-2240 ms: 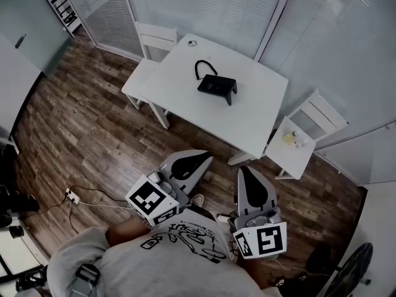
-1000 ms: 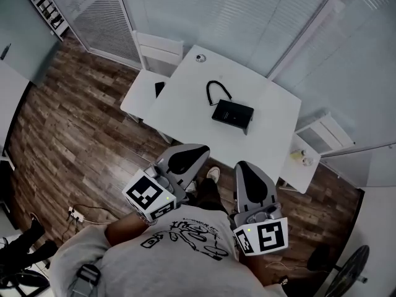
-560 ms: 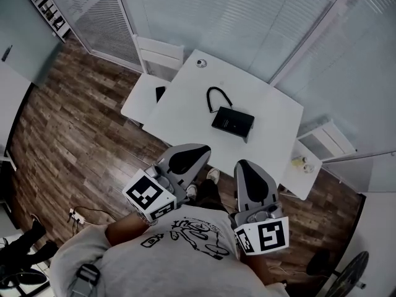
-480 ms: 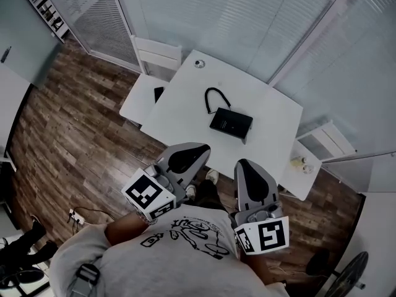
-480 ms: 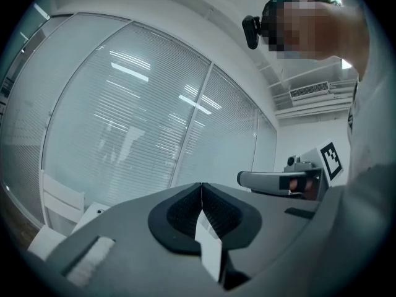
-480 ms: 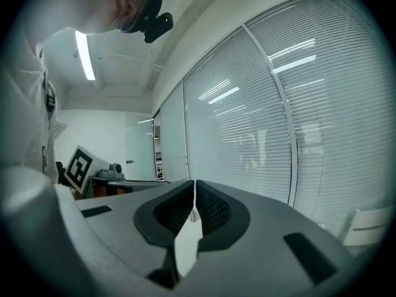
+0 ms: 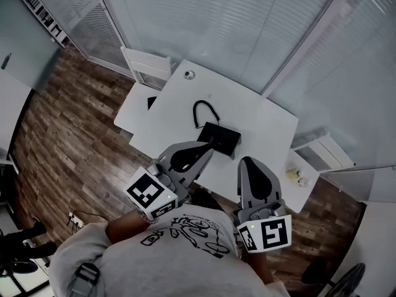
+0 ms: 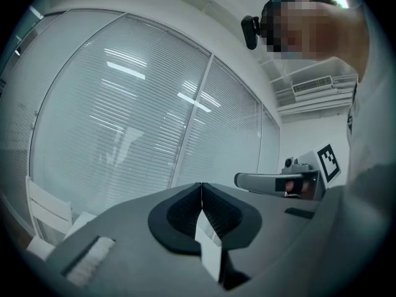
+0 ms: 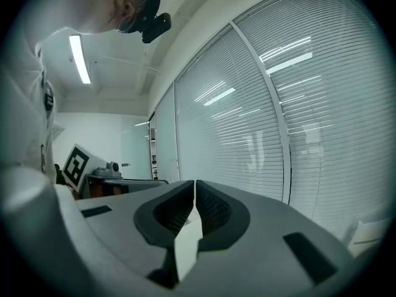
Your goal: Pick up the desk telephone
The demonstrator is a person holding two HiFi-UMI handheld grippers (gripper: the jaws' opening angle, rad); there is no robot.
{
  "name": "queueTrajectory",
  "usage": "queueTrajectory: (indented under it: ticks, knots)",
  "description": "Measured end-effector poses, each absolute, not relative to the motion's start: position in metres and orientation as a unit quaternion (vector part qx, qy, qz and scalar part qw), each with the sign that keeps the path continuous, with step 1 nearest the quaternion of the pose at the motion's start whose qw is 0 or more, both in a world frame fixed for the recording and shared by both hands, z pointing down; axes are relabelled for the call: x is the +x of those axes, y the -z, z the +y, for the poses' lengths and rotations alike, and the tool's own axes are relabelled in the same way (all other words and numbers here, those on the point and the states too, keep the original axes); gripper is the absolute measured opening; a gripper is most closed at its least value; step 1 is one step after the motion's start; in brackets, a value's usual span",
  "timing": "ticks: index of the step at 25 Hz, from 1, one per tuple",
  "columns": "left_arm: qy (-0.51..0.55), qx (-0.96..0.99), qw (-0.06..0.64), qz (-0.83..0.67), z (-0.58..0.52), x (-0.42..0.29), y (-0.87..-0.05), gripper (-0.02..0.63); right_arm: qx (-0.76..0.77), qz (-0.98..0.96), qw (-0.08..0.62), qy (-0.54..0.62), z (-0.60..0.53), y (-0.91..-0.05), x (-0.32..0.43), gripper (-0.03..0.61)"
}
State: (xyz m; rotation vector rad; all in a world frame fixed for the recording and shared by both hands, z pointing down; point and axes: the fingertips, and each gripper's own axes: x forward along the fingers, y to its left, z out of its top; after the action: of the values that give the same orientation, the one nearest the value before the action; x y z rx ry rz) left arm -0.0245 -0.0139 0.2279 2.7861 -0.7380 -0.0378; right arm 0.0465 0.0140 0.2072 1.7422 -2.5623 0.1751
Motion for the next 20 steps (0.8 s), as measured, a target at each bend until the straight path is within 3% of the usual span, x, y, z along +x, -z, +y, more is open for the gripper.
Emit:
queueTrajectory:
  ticks: [10, 20]
  knots:
    - [0.015, 0.957, 0.130, -0.260, -0.048, 0.033, -0.227, 0.005, 0.561, -0.826, 0.014, -0.052, -0.024, -0.204, 0.108, 0.009]
    - [0.017, 0.958, 0.139, -0.250, -0.065, 0.051, -0.232, 0.006, 0.568, -0.821, 0.020, -0.053, -0.036, -0.208, 0.120, 0.009]
